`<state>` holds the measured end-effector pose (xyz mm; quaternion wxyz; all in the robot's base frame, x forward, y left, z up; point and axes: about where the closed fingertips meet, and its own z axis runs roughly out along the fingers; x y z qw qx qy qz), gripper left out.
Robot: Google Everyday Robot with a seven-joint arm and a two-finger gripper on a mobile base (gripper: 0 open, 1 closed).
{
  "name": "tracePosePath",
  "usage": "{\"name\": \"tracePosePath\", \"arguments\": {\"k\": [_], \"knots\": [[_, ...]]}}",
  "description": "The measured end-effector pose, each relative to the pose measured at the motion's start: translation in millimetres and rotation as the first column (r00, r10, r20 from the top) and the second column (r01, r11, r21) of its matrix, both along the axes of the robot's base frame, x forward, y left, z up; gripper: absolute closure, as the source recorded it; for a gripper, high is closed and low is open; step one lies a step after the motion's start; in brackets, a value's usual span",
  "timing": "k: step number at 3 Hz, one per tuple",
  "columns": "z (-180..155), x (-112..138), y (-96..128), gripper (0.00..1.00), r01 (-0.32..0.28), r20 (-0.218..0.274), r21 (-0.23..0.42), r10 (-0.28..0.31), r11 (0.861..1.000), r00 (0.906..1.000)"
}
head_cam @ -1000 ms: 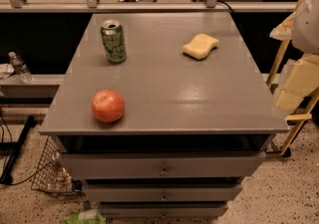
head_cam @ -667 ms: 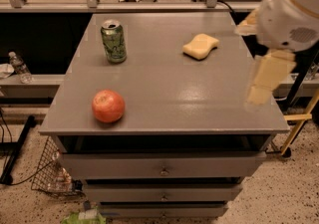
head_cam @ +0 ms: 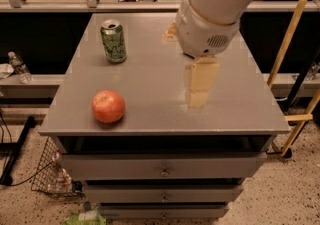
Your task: Pick apple
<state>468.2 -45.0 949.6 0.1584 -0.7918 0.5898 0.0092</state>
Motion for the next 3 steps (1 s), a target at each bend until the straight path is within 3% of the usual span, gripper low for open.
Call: {"name": "tracePosePath", "arguments": {"k": [2, 3], "knots": [[0.1, -0.3, 4.8, 0.00, -0.006, 0.006, 0.034, 0.006, 0.999, 1.0000], [-35.2, 8.2, 42.2, 0.00, -0.090, -0.049, 0.071, 0.093, 0.993, 0.9944]]}}
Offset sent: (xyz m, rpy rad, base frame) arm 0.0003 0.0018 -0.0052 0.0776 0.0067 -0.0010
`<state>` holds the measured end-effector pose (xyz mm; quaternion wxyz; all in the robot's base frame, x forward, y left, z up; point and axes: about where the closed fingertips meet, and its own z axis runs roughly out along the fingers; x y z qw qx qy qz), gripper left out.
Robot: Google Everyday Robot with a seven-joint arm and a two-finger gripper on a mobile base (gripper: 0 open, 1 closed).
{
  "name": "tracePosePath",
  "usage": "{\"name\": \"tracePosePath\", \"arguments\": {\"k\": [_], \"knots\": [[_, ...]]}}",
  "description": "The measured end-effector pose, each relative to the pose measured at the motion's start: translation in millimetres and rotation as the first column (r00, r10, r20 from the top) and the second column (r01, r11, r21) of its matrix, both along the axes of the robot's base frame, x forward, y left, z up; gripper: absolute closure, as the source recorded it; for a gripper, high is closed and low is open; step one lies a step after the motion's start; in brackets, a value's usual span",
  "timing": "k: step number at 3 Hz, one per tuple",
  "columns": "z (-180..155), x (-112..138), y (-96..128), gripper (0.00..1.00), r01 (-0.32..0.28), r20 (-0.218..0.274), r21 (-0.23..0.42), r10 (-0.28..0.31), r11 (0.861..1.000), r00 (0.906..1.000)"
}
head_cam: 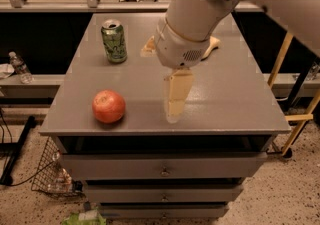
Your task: Pick apple
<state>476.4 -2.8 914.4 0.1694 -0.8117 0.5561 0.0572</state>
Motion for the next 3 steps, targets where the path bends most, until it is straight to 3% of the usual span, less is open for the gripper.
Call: {"name": "tracePosePath", "arguments": {"k": [2, 3], "knots": [[-56.3, 13.9, 64.8, 0.00, -0.134, -0.075, 0.005, 0.134, 0.991, 0.9882], [-60.3, 16.7, 89.1, 0.00, -0.191, -0.066, 0.028, 0.193, 0.981, 0.9790]]}}
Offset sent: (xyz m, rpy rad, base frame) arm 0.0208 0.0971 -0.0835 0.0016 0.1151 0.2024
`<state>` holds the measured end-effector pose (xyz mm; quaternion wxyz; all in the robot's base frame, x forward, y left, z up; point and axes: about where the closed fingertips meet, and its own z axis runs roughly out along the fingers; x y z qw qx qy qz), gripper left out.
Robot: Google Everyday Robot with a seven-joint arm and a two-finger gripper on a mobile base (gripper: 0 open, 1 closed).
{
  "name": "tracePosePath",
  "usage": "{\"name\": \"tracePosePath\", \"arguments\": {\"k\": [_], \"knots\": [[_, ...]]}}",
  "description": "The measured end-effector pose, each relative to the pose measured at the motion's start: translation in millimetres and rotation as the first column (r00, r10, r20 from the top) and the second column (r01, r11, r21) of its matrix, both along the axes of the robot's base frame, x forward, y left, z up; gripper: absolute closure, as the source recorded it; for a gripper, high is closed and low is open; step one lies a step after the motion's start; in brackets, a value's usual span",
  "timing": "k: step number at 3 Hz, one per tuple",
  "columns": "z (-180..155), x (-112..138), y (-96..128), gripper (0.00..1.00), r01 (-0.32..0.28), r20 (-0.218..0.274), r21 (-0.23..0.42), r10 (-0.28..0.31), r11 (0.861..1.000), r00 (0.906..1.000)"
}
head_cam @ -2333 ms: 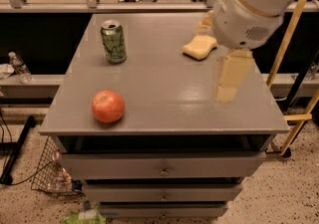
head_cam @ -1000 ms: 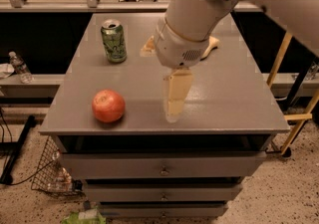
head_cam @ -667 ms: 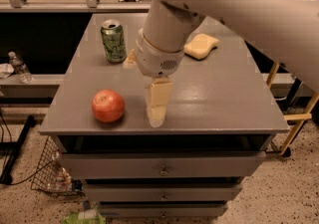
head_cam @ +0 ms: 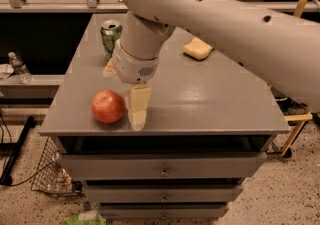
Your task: Pick apple
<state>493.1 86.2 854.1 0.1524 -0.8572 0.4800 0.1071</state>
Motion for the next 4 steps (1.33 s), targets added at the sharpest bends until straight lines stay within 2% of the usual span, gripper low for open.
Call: {"name": "tracePosePath", "arguments": {"k": [1, 2, 4], "knots": [[-5.9, 0.6, 16.8, 0.00, -0.046, 0.004, -0.008, 0.047, 0.999, 0.9989], [-8.5, 1.6, 23.6, 0.18, -0.065, 0.010, -0.017, 0.065, 0.998, 0.9978], [-4.6, 6.1, 23.5, 0.65, -0.071, 0.028, -0.026, 0.071, 0.997, 0.9971]]}}
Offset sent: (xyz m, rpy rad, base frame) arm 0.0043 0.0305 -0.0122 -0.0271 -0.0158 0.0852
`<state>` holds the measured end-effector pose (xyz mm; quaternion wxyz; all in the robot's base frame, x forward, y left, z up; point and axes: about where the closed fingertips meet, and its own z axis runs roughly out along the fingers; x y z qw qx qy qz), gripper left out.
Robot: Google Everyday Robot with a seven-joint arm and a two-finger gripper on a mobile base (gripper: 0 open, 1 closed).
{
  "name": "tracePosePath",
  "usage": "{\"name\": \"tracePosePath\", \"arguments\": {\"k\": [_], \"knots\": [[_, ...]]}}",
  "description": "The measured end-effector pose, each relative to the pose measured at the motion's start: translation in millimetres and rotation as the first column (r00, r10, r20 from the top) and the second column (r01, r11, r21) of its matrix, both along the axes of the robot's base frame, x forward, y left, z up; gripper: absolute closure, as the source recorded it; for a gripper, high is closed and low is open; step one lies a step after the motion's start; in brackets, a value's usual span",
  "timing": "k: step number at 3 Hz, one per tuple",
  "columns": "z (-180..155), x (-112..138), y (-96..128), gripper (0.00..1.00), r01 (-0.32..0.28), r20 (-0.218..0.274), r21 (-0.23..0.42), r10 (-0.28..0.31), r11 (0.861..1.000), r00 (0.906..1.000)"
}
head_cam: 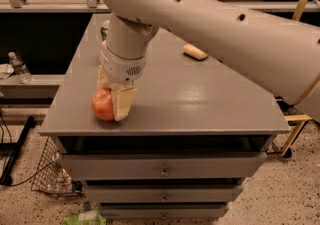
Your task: Pick apple
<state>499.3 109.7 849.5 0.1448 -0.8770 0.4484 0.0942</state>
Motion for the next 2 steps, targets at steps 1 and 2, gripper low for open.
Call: {"name": "tracePosePath", "arguments": {"k": [1, 2], "knots": [[10.3, 8.4, -5.3, 0.88, 0.005, 0.028, -0.001, -0.005, 1.000, 0.9996], [17.8, 15.7, -9.5, 1.00, 0.010, 0.045, 0.004, -0.010, 1.000, 0.9989]]}}
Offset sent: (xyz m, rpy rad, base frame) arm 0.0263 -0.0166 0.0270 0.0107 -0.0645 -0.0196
